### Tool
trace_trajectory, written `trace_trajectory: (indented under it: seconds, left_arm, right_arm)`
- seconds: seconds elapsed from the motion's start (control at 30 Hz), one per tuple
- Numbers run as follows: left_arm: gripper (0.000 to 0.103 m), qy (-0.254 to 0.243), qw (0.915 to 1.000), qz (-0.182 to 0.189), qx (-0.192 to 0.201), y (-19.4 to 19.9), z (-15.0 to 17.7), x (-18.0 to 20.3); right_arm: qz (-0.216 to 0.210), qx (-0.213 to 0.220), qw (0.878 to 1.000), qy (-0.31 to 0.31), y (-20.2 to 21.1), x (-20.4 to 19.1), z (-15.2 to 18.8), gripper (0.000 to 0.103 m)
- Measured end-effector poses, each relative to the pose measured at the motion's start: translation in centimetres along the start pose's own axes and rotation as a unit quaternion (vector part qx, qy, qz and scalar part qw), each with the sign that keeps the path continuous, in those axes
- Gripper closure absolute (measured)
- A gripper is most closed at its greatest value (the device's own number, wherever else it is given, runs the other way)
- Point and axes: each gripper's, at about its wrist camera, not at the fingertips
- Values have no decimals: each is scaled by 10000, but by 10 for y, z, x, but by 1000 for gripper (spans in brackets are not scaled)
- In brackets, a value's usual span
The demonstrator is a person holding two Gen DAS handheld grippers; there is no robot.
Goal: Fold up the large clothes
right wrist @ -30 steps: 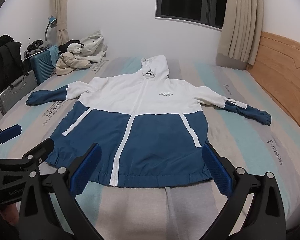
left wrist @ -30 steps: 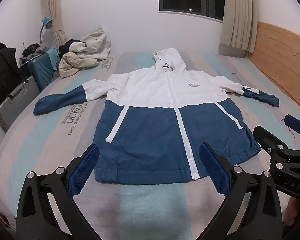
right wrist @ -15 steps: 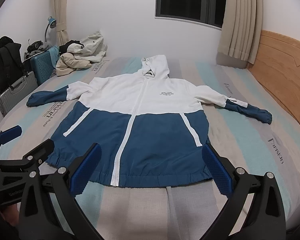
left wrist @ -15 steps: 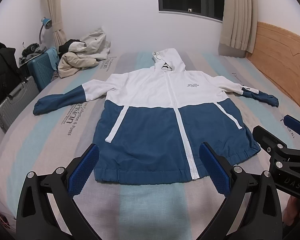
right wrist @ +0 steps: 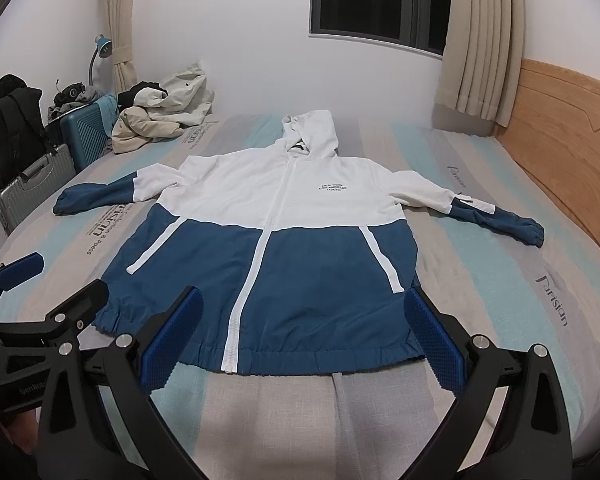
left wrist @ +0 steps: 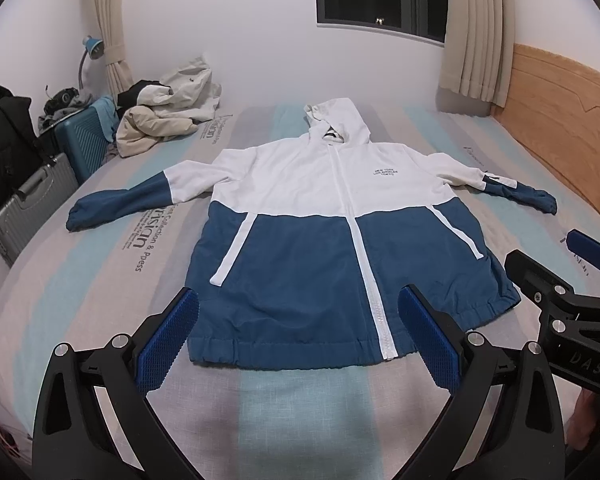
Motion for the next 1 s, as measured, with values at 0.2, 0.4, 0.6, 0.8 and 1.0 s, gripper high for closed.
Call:
trace_trajectory:
  seconds: [0.2, 0.4, 0.6, 0.8, 1.0]
  left_arm:
    - [6, 23, 10000, -11, 1, 1, 0, 3]
    - [6, 4, 10000, -30, -2, 0, 0, 3]
    - [6, 37, 10000, 24, -23, 11, -1, 4]
    - [6, -182, 9997, -89, 98, 29, -9, 2]
    - [6, -90, 9987, -249, 425, -1, -28, -14]
  right_arm:
    - [-7, 0, 10000, 16, 0, 0, 0, 7]
    - [5, -25, 10000, 13, 0, 0, 2, 7]
    - [-124, 60, 9999, -80, 14, 0, 1, 7]
    - [-150, 25, 9995, -289, 22, 3, -7, 7]
    - [-163, -82, 9996, -220, -21, 0, -31, 7]
Point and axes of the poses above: each gripper's, at about its wrist camera, not at the fingertips, and y roughly against the way its jaws point, x to its right, z to its underside, and after that the axes turned 2 degrees about -y, right-handed
